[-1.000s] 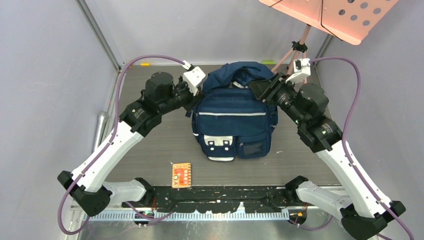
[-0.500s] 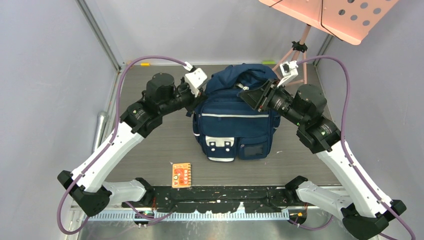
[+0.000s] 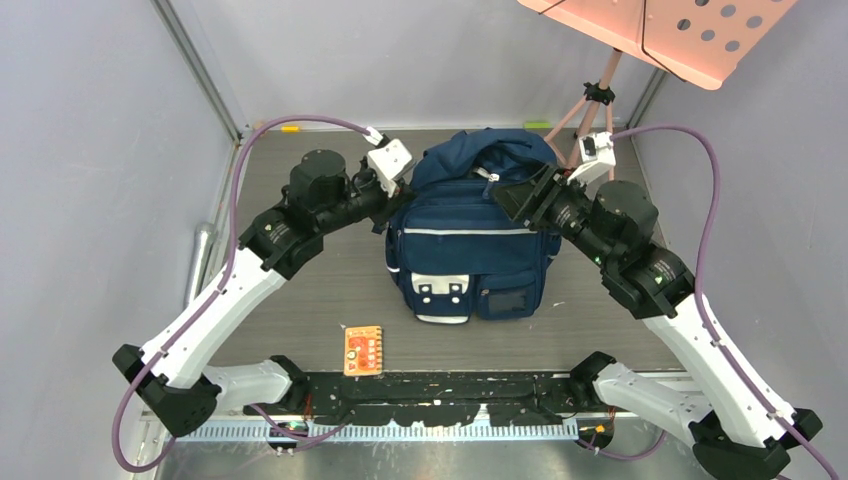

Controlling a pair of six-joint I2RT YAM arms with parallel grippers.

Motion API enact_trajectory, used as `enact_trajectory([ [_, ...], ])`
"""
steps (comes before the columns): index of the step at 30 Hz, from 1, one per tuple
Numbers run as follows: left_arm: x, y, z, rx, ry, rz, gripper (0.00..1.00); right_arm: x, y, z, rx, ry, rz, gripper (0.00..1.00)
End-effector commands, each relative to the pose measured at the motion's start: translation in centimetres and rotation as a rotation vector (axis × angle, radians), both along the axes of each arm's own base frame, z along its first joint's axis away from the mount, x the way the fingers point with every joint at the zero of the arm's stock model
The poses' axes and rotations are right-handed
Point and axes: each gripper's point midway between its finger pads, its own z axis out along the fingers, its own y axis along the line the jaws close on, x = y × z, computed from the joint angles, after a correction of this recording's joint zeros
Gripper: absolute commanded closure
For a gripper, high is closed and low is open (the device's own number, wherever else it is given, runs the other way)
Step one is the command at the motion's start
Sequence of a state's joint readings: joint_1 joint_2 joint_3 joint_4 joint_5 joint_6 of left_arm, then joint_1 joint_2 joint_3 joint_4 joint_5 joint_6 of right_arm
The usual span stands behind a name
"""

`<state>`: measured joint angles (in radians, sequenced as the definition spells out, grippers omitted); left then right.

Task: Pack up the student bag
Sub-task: Zip the student bag at the center of the board.

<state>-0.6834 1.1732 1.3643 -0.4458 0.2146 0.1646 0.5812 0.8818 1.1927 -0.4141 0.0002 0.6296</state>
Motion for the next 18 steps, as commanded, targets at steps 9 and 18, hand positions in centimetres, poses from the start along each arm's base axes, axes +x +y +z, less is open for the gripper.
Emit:
enact_trajectory([
  [9,-2.7,-0.9,0.8,-0.098,0.038,-0.092,1.0,-0.4,3.1,1.7,0.024,0.008,-0.058,0.45],
  [18,-3.6,-0.6,1.1,-0.107,0.021,-0.11,1.0,1.2,3.0,0.1,-0.045,0.043,-0.211,0.68],
])
